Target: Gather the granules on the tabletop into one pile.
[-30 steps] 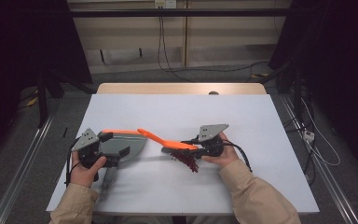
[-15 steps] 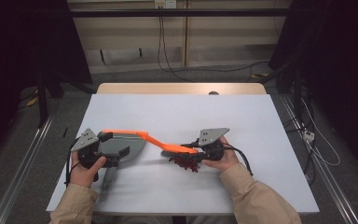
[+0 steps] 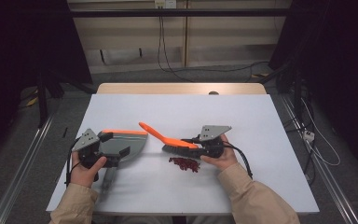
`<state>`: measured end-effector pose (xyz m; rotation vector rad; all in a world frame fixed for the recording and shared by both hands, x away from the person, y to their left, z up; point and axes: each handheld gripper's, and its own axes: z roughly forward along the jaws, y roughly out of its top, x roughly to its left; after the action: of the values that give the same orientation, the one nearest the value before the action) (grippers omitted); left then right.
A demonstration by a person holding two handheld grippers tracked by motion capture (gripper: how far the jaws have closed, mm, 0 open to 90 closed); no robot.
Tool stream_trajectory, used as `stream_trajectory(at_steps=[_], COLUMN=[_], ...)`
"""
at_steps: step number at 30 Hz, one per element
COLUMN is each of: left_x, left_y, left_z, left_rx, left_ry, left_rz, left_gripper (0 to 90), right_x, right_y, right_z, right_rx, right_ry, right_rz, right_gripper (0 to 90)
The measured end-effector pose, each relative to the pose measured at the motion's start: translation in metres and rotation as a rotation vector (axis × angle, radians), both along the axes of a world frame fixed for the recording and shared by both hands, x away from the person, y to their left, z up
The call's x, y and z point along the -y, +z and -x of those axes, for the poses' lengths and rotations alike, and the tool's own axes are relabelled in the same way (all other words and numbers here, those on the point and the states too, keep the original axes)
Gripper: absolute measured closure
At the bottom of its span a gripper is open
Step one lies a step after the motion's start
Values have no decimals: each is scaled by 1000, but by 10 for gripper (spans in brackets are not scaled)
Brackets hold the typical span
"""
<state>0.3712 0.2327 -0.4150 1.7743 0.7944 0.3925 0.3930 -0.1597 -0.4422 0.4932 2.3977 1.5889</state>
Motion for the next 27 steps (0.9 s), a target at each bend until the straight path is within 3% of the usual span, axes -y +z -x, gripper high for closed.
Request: stream_trajectory(at_steps=[4,10,20,25,27], left_x=[-1,-3,-8,-9,-9], left_y=[1,5,4,3,2], left_z=[1,1,6,7,7], left_rx=[1,1,-3,-5,-10], left_ry=[6,4,-4,-5,-3], left_rz=[1,1,-20,-20,-26], left_gripper=[51,51,51,51,51], right_x=[5,20,70,90,95], right_y=[4,12,21,17,15], right_z=[-2,6,35,44,44], right_rx=[-1,-17,-58,-41,-57], right_ry=[-42,-133,-409,-487,-514], right_rz=[-32,-43,-61,-42,-46], right_gripper=[709,710,709,709,708])
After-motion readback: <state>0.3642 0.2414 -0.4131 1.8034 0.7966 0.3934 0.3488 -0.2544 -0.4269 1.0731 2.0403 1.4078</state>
